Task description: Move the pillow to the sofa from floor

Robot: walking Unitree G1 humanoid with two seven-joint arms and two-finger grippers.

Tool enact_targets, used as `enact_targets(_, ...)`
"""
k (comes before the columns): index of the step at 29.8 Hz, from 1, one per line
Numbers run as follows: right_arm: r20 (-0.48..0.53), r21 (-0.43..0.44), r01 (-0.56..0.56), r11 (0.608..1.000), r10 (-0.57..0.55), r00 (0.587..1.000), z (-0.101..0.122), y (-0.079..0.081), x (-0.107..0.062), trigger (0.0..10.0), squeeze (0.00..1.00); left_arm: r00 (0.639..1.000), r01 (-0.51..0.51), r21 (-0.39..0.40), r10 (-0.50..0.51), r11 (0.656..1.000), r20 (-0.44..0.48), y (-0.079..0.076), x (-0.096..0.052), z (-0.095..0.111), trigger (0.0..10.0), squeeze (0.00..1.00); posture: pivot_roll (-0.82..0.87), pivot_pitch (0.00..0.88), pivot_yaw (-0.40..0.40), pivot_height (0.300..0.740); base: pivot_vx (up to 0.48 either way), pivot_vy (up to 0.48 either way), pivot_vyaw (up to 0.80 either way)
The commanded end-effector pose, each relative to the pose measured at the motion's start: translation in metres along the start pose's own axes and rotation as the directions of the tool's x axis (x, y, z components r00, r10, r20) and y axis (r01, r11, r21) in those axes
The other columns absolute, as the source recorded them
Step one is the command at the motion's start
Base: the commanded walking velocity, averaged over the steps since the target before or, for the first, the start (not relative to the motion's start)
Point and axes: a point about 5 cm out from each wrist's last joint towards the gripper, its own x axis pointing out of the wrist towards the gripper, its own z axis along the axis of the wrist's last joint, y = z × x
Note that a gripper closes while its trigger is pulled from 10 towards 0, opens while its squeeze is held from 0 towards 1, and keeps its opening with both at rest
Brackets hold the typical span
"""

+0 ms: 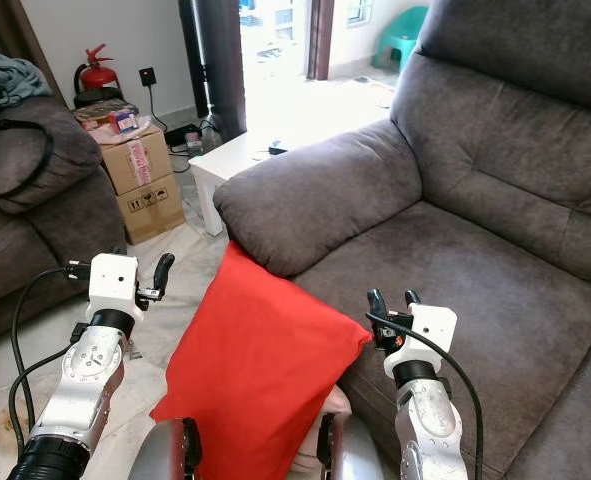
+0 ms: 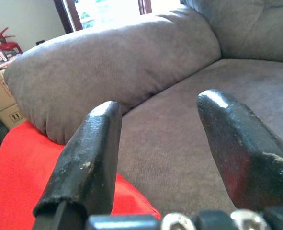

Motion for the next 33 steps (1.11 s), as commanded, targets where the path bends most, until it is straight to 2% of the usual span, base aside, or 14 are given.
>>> enact_targets(1, -0.021, 0.007, -0.009, 1.0, 0.009, 1.0, -0.0007, 0.0009, 0.0028, 10.0, 0.0, 1.0, -0.012, 0.001, 0.012, 1.0, 0.001, 0.0006, 0.0024, 0.0011, 10.0, 0.0, -0.01, 0.0, -0.023, 0.574, 0.0, 0.0, 0.0)
enact_targets(16, -0.029, -0.005, -0.033, 0.999, 0.032, 0.999, 0.0004, 0.003, 0.0035, 10.0, 0.0, 1.0, -0.02, -0.001, 0.02, 1.0, -0.008, 0.0001, 0.0011, -0.0008, 10.0, 0.0, 0.0, 0.0, -0.035, 0.565, 0.0, 0.0, 0.0)
enact_targets(21, -0.074, 0.003, -0.044, 0.999, 0.044, 0.996, -0.0051, 0.0069, 0.0067, 10.0, 0.0, 0.999, -0.035, -0.004, 0.035, 0.999, -0.014, 0.0034, -0.0011, -0.0024, 10.0, 0.0, 0.01, 0.0, -0.041, 0.565, 0.0, 0.0, 0.0)
enact_targets(29, -0.047, 0.006, -0.053, 0.999, 0.053, 0.997, -0.001, 0.0092, 0.0097, 10.0, 0.0, 0.999, -0.044, -0.003, 0.044, 0.999, -0.018, 0.0057, -0.0019, -0.0031, 10.0, 0.0, 0.02, 0.0, -0.045, 0.517, 0.0, 0.0, 0.0)
enact_targets(33, -0.041, -0.001, -0.061, 0.998, 0.061, 0.997, 0.0004, 0.0095, 0.0103, 10.0, 0.0, 0.999, -0.044, -0.003, 0.044, 0.999, -0.017, 0.0058, -0.0019, -0.003, 10.0, 0.0, 0.02, 0.0, -0.047, 0.517, 0.0, 0.0, 0.0)
